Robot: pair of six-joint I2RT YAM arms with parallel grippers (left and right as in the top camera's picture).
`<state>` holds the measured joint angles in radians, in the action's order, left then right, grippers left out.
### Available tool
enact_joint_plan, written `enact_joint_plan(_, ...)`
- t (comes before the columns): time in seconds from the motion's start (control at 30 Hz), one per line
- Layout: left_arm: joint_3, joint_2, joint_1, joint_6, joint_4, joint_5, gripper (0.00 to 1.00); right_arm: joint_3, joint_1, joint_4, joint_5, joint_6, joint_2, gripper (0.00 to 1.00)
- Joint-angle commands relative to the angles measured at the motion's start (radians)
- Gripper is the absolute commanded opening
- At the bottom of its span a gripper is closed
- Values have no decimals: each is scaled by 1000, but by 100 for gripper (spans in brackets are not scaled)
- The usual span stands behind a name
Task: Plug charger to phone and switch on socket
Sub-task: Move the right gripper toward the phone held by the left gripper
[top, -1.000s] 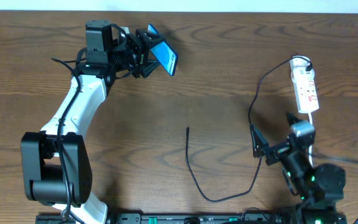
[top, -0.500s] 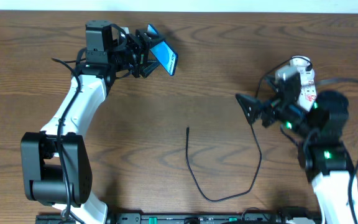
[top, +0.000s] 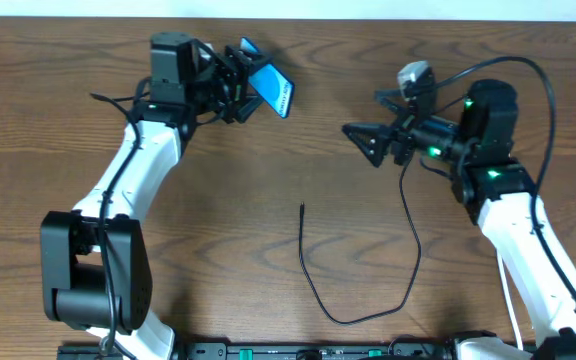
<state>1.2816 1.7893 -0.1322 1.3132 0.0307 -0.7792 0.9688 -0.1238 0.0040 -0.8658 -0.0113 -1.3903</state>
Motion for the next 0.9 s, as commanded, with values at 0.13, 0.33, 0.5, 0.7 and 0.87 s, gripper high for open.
enact_joint_plan(0.13,8,-30,-48,76,56,29,7,25,-27,12,-3,-5,-3,99)
enact_joint_plan(0.33,8,-30,-60,111,65,33,8,25,-29,48,0,-81,-3,99)
enact_joint_plan(0.5,8,-30,-84,130,66,48,7,25,-44,48,0,-123,-3,99)
enact_joint_plan(0.7,8,-30,-127,140,65,48,7,24,-87,35,122,-123,-3,99)
enact_joint_plan(0.87,8,-30,-158,184,65,48,7,23,-141,18,235,-142,-3,99)
